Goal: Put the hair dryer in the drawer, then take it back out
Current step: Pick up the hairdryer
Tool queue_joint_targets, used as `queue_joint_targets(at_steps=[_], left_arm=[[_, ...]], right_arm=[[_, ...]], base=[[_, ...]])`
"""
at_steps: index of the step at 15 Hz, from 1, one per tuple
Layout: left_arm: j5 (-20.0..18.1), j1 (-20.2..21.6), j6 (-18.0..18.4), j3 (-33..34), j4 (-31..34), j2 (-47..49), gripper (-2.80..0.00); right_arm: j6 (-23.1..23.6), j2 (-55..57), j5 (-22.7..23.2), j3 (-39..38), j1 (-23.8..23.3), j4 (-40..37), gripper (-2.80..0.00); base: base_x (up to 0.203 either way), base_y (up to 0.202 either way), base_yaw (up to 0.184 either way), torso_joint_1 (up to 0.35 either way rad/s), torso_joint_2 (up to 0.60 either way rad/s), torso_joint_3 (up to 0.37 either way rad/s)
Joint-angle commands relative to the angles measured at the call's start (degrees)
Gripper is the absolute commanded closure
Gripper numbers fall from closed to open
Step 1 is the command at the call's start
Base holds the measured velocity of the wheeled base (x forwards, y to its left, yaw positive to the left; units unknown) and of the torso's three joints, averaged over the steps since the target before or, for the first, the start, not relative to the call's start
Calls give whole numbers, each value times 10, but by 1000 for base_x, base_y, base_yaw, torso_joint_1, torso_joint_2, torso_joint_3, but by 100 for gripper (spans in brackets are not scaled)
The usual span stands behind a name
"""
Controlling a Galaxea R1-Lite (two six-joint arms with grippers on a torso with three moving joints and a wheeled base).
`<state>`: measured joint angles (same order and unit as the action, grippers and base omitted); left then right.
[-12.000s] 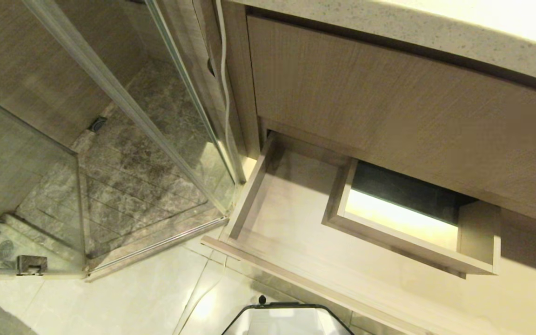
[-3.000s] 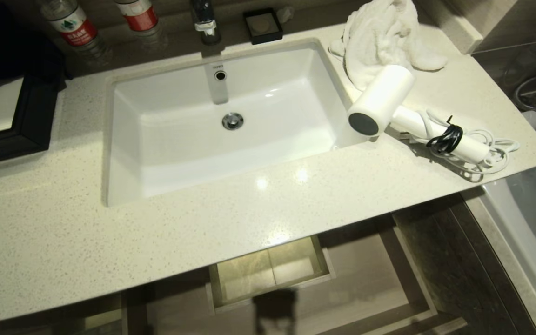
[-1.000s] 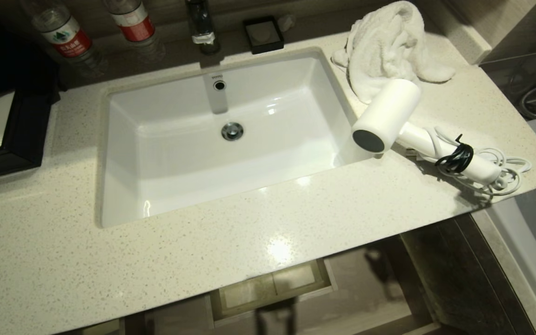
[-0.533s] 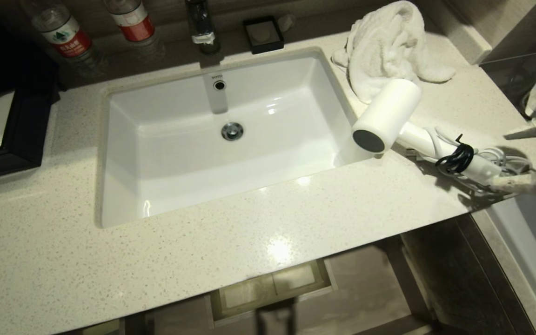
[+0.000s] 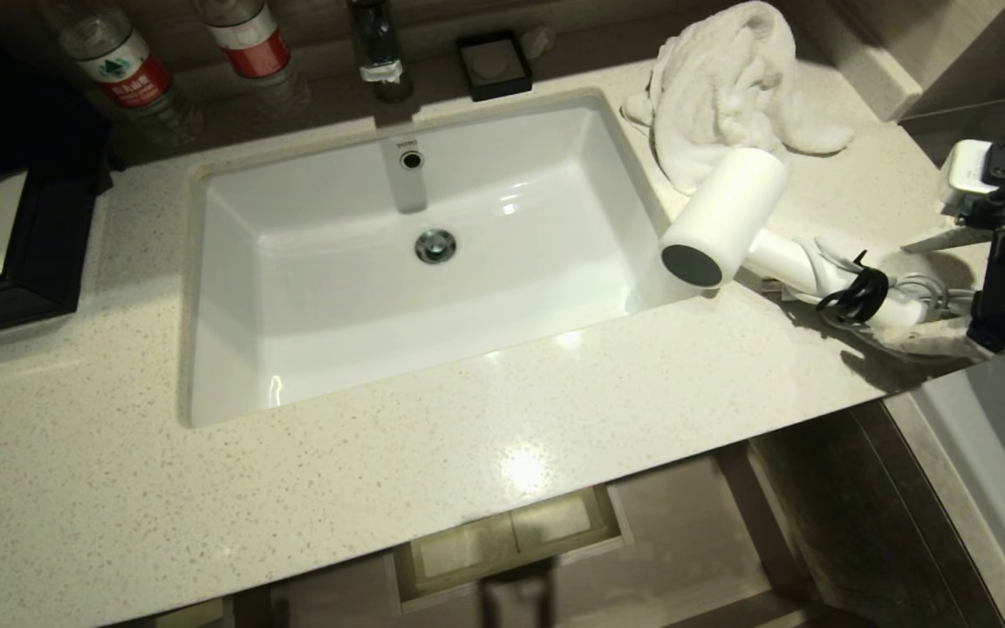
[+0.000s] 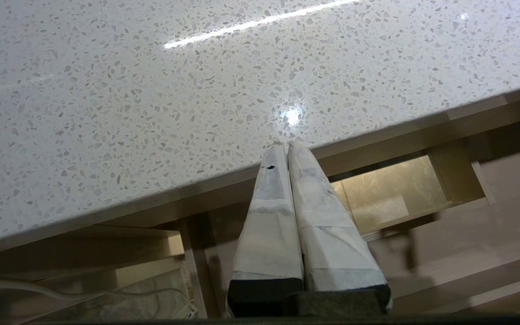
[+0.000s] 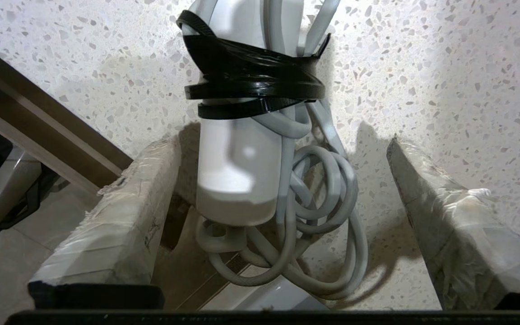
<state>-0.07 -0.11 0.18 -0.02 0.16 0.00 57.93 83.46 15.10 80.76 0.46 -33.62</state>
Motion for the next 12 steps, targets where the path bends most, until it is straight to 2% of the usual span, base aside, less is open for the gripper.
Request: queue_joint_targets(at_steps=[1,12], left_arm=[[0,0,0,1,0,0,0],[0,0,0,1,0,0,0]], right_arm=[[10,0,-2,-4,5,-5,-280],[17,90,2,27,22,24,-280]], base=[[0,0,0,0,0,0],[0,0,0,0,0,0]])
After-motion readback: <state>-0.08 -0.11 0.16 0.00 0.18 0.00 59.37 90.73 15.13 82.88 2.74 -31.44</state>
